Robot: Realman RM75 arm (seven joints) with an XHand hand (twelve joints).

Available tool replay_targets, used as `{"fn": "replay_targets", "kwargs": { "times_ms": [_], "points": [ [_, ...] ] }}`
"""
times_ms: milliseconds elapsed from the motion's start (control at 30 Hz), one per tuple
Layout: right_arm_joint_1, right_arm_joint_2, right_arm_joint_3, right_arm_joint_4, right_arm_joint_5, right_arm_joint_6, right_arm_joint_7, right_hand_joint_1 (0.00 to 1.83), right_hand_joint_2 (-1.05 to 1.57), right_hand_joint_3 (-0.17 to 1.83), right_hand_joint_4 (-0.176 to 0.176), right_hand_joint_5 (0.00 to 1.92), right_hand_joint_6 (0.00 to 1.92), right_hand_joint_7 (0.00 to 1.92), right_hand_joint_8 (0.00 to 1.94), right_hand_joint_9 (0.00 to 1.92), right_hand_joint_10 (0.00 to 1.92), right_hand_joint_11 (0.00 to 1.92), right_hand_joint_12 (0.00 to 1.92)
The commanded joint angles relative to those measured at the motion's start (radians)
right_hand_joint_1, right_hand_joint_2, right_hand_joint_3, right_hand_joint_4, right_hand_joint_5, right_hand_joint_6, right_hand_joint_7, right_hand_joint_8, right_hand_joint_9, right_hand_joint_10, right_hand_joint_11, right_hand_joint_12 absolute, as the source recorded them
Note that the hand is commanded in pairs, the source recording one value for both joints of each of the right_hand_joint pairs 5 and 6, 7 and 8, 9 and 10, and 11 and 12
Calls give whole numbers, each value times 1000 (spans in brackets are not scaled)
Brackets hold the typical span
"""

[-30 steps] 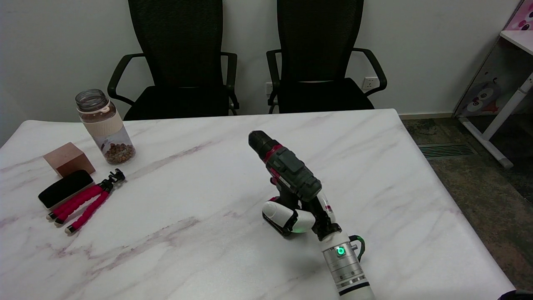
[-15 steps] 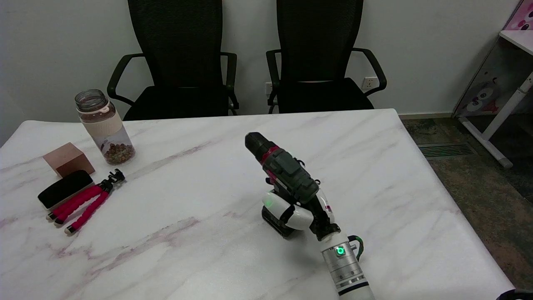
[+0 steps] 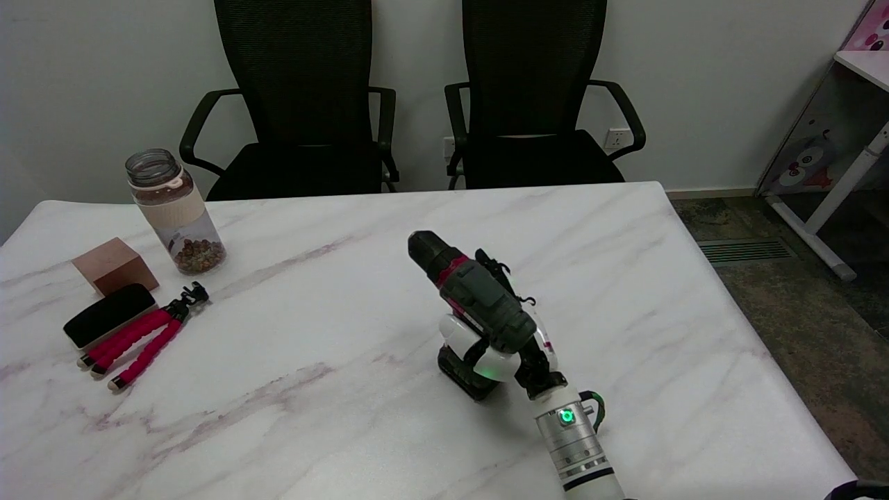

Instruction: Pick up the power screwdriver.

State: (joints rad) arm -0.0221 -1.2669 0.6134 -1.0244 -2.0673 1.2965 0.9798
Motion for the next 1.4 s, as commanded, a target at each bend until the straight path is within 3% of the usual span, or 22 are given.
{"fn": "replay_targets", "kwargs": {
  "times_ms": [33, 267, 333, 367, 400, 433, 500, 533, 567, 700, 767, 1000, 1400],
  "points": [
    [17, 6, 2, 6, 3, -12, 3, 858, 686, 655, -130, 0, 0, 0, 0, 1434, 1434, 1696, 1696],
    [39, 12, -6, 4, 3, -17, 3, 862, 728, 658, -133, 143, 143, 143, 143, 1488, 1488, 1703, 1703],
    [42, 15, -6, 1, 3, -22, 5, 866, 755, 654, -139, 293, 293, 293, 293, 1534, 1534, 1707, 1707],
    [44, 15, -6, 0, 3, -23, 7, 890, 767, 656, -151, 514, 514, 514, 514, 1550, 1550, 1707, 1707],
    [47, 17, -6, 0, 3, -23, 14, 870, 781, 659, -139, 770, 770, 770, 770, 1580, 1580, 1708, 1708],
    [50, 18, -6, 0, 3, -23, 19, 862, 784, 660, -130, 817, 817, 817, 817, 1591, 1591, 1709, 1709],
    [53, 21, -6, -2, 1, -25, 26, 856, 793, 661, -95, 959, 959, 959, 959, 1615, 1615, 1714, 1714],
    [53, 24, -5, -7, 0, -25, 26, 851, 799, 661, -43, 1019, 1019, 1019, 1019, 1639, 1639, 1718, 1718],
    [54, 26, -4, -11, 0, -25, 26, 850, 806, 659, -24, 1044, 1044, 1044, 1044, 1652, 1652, 1719, 1719],
    [65, 37, -6, -23, 1, -26, 26, 846, 836, 656, 15, 1143, 1143, 1143, 1143, 1695, 1695, 1737, 1737],
    [72, 40, -6, -28, 1, -26, 26, 841, 866, 652, 176, 1205, 1205, 1205, 1205, 1723, 1723, 1745, 1745],
    [108, 54, 2, -65, 3, -43, 14, 827, 941, 670, 176, 1409, 1409, 1409, 1409, 1822, 1822, 1796, 1796],
    [238, 83, 11, -151, 3, -184, -72, 828, 978, 693, 176, 1423, 1423, 1423, 1423, 1876, 1876, 1865, 1865]
  ]
}}
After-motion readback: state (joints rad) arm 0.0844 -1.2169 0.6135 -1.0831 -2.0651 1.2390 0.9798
